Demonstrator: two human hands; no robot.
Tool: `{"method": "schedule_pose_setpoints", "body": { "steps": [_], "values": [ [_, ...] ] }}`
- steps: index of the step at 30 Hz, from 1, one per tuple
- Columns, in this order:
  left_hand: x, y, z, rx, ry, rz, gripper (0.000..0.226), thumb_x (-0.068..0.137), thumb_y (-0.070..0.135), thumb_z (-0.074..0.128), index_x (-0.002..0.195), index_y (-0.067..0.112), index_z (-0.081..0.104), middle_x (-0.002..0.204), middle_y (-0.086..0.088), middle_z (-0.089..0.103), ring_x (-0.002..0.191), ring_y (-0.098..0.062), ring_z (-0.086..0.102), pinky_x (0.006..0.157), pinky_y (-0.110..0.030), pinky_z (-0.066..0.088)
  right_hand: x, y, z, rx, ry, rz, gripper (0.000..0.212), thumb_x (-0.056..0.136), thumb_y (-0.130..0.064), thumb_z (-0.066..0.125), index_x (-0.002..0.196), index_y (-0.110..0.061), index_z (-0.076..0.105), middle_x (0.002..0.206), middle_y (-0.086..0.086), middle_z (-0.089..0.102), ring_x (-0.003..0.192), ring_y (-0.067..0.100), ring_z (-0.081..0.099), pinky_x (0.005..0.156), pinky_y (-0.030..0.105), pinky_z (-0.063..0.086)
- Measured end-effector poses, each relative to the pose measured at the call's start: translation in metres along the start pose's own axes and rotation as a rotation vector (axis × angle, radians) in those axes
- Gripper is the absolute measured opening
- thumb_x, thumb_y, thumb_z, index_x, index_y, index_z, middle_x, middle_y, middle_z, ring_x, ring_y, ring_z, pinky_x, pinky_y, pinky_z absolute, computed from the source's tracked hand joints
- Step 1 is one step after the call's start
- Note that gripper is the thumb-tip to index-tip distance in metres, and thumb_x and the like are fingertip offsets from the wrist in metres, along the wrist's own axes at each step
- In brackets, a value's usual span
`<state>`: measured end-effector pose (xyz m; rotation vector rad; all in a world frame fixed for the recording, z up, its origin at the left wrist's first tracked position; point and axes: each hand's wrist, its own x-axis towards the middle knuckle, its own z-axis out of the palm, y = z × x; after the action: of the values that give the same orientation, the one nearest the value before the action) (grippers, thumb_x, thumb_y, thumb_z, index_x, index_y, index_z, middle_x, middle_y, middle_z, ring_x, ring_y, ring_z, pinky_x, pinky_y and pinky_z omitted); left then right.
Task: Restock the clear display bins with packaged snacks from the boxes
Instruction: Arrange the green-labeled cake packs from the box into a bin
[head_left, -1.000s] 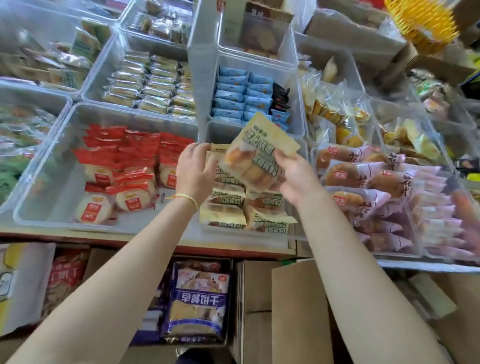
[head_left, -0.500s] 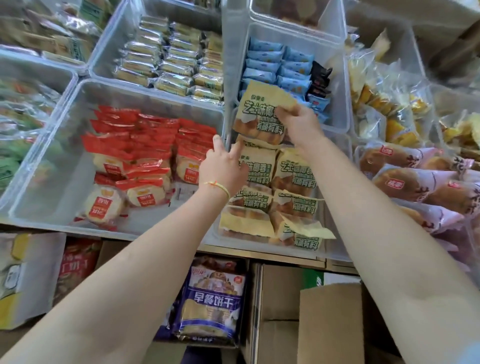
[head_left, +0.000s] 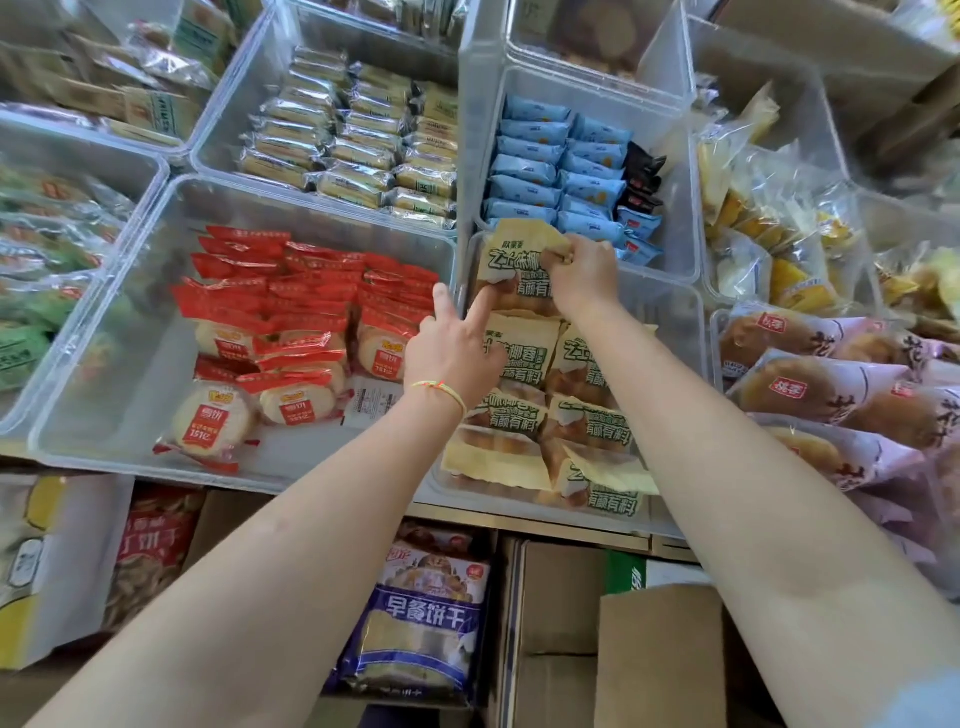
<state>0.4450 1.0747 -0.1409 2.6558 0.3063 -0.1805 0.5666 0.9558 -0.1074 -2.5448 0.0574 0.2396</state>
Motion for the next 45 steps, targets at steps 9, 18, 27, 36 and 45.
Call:
{"method": "schedule_pose_setpoints", "body": {
  "steps": [9,18,27,36,45],
  "values": [
    [-0.001,-0.003,-0.003,-0.014,0.027,0.025,0.054,0.090,0.037,0.052,0.140,0.032,0.032,0.155,-0.023,0.018,0.110,-0.043,0.053,0.076,-0.041,0.046,-0.084,0.001,-0.030,0.213,0.173,-0.073,0.050,0.097,-0.013,0.054,0.144,-0.022,0.039,0.135,0.010,0.041,0.099,0.018,0.059,0.085,0.037,0.055],
    [-0.114,0.063,0.012,-0.169,0.269,0.227,0.028,0.085,0.035,0.053,0.099,0.013,0.066,0.106,-0.012,0.062,0.099,-0.034,0.058,0.080,-0.043,0.047,-0.258,0.079,-0.081,0.225,-0.557,-0.002,0.033,0.101,-0.024,0.051,0.077,-0.010,0.069,0.076,0.008,0.073,0.069,0.024,0.070,0.064,0.039,0.057],
    [-0.225,0.185,0.080,-0.172,-0.145,0.131,0.037,0.093,0.035,0.048,0.062,0.016,0.040,0.066,0.000,0.049,0.072,-0.029,0.052,0.058,-0.031,0.031,-0.295,0.232,-0.135,-0.128,-0.698,0.194,0.027,0.100,-0.028,0.046,0.083,-0.014,0.062,0.086,0.009,0.070,0.069,0.021,0.064,0.060,0.033,0.052],
    [-0.291,0.297,0.179,-0.117,-0.473,0.118,0.021,0.093,0.035,0.048,0.079,0.023,0.059,0.089,0.001,0.066,0.086,-0.025,0.063,0.074,-0.030,0.052,-0.299,0.420,-0.176,-0.389,-0.252,0.390,0.055,0.095,-0.030,0.058,0.144,-0.018,0.035,0.151,0.016,0.027,0.140,0.038,0.030,0.109,0.048,0.036],
    [-0.307,0.314,0.237,-0.073,-0.635,0.021,0.020,0.096,0.030,0.050,0.100,0.022,0.068,0.096,0.001,0.066,0.086,-0.017,0.060,0.074,-0.026,0.047,-0.296,0.515,-0.178,-0.803,-0.378,0.408,0.082,0.092,-0.024,0.060,0.156,-0.019,0.009,0.158,0.027,0.013,0.144,0.047,0.014,0.103,0.064,0.030]
  ]
}}
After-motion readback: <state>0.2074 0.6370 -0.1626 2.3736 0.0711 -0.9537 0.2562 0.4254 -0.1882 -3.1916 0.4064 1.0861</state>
